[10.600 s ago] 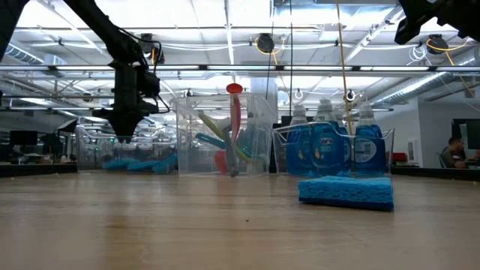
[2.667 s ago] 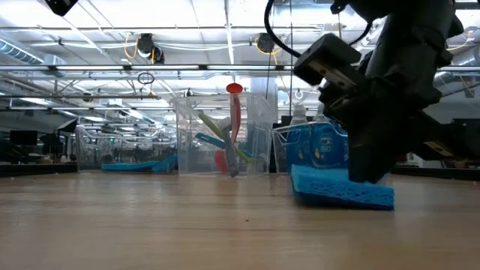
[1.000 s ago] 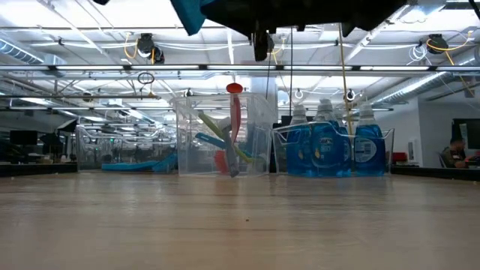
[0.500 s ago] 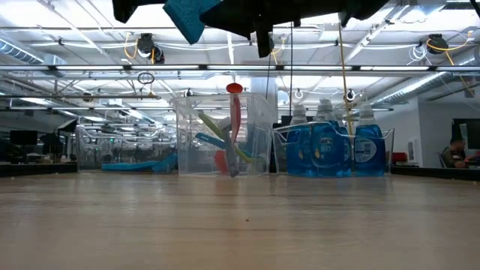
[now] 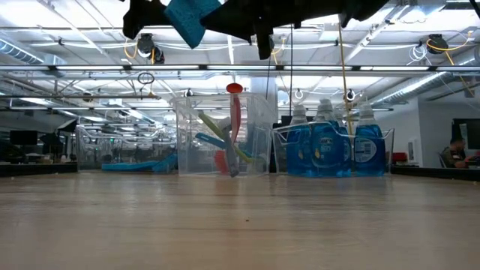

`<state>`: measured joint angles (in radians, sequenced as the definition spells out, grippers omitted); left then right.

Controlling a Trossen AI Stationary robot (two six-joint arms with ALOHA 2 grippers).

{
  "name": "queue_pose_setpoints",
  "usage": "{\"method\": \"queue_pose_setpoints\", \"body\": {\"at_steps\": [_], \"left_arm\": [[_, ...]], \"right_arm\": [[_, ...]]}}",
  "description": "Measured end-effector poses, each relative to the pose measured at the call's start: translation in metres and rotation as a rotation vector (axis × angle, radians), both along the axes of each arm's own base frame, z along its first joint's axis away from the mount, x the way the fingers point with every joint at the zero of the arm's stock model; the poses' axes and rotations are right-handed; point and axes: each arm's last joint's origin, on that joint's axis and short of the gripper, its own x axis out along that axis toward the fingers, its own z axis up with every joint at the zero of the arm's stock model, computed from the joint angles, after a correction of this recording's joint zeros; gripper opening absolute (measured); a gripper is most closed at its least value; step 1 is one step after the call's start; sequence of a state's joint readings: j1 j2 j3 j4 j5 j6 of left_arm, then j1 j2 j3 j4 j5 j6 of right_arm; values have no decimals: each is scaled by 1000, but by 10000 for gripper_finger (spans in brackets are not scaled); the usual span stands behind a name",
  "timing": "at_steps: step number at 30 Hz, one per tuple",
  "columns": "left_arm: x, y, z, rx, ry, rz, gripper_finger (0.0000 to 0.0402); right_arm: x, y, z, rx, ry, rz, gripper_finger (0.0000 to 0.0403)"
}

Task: Pick & Place Kitchen Sink Supplies
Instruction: Put the blue sponge into the left transparent bin

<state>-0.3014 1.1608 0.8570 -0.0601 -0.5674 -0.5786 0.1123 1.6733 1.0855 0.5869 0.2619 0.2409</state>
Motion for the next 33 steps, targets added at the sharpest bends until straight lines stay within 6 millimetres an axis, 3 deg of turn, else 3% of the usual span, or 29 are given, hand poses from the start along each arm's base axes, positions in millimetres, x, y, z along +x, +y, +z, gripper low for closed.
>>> {"method": "queue_pose_setpoints", "body": {"at_steps": [4,11,16,21,28,33], "left_arm": [[0,2,1,-7,-5,7,185],[0,2,0,-11,-1,5,21],[-1,2,0,-44,-7,35,13],[-5,4,-1,-49,1,91,9],[-23,14,9,-50,-11,200,8],[-42,26,15,-76,-5,268,8]], "right_arm": [[0,0,-1,-1,8,-2,0],[0,-1,-1,-4,14,-3,0],[0,0,-1,-21,17,18,11],[0,1,-4,-44,51,77,51],[-8,3,-13,-31,217,125,119],[-23,5,-7,-86,323,256,136]]}}
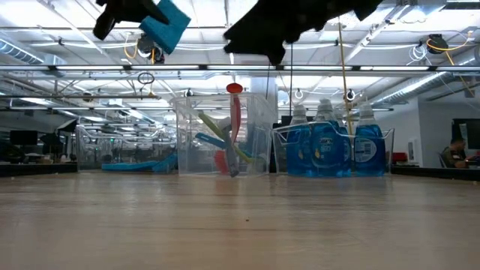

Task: Pick & Place Kitchen Sink Supplies
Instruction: Put the blue sponge into the left transparent bin

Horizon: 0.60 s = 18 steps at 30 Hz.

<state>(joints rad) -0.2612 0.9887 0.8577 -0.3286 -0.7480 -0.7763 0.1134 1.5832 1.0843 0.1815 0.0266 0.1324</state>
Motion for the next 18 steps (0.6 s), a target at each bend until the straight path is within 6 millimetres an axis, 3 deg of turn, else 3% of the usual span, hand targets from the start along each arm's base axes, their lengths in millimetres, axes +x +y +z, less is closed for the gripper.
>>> {"method": "queue_pose_setpoints", "body": {"at_steps": [8,18], "left_arm": [[-20,23,7,-23,15,62,8],[-23,69,5,-74,73,100,8]], "right_arm": [[-29,-3,27,-99,36,72,126],[-79,-19,68,-178,39,63,125]]}}
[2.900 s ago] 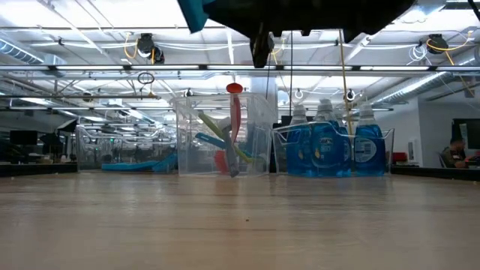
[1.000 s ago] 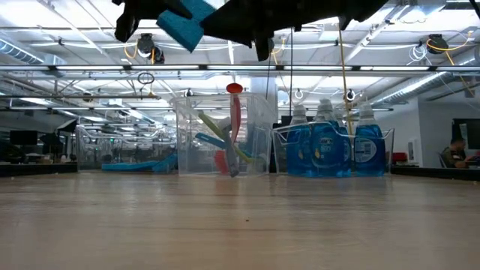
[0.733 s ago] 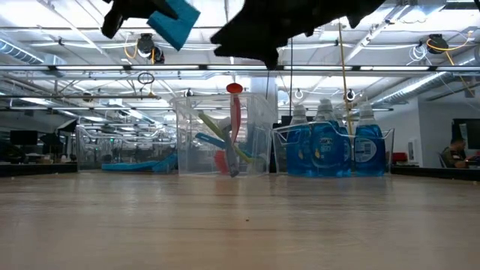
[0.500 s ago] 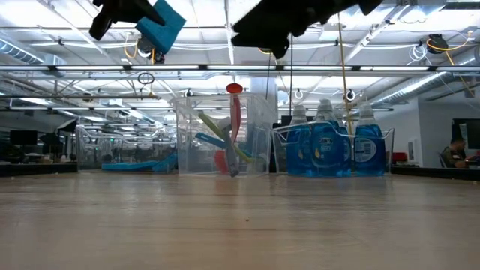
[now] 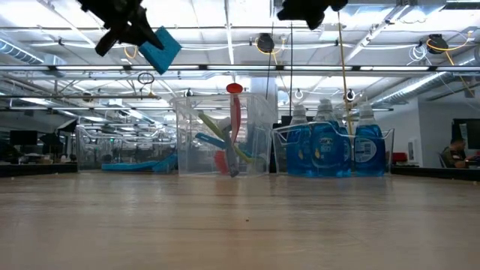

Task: Pick & Place Kitchen Sink Supplies
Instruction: Put the blue sponge into the left transparent bin

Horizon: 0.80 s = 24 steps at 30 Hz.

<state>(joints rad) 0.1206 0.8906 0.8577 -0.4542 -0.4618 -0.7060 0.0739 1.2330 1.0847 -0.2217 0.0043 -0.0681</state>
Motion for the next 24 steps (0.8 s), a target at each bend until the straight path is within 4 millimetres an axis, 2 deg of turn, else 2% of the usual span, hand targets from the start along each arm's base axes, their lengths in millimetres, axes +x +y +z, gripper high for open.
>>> {"method": "queue_pose_setpoints", "body": {"at_steps": [7,13,16,24], "left_arm": [[-11,37,-3,-89,-2,99,8],[-23,64,-10,-184,15,183,8],[-26,77,-14,-208,32,191,8],[-31,116,-35,-303,109,182,8]], "right_arm": [[-42,-17,22,122,17,-116,126],[-74,-19,32,149,32,-132,123],[-86,-19,31,174,13,-143,124],[-115,-19,7,276,-59,-176,122]]}}
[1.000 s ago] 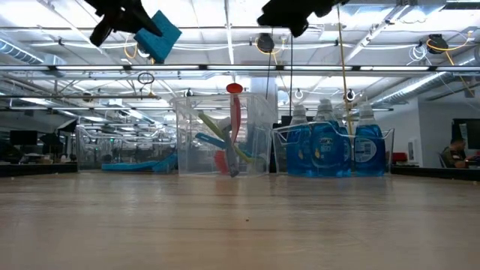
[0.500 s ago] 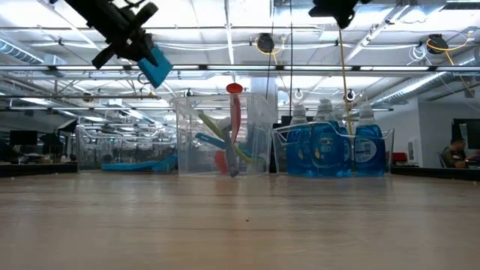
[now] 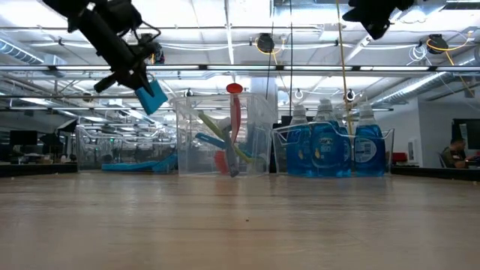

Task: Pick & Place Kitchen Sink Supplies
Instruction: Put the blue sponge into the left transparent bin

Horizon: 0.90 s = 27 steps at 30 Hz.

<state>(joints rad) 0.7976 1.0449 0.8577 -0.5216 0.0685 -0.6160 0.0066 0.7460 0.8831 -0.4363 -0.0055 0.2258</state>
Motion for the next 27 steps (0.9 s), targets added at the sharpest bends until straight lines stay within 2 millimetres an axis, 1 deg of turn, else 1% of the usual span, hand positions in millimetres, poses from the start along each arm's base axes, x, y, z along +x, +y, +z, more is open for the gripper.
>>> {"method": "queue_pose_setpoints", "body": {"at_steps": [3,8,14,20,27], "left_arm": [[-6,16,-9,-46,8,-8,8],[-23,39,-19,-100,0,-7,8],[-47,59,-27,-148,-42,1,8],[-62,70,-37,-205,-52,13,8],[-61,72,-39,-187,-32,-9,8]], "right_arm": [[-9,1,-8,32,-54,19,125],[-20,2,-21,68,-137,63,123],[-30,2,-34,72,-186,62,121],[-37,2,-44,78,-241,60,123],[-44,2,-59,95,-330,59,119]]}}
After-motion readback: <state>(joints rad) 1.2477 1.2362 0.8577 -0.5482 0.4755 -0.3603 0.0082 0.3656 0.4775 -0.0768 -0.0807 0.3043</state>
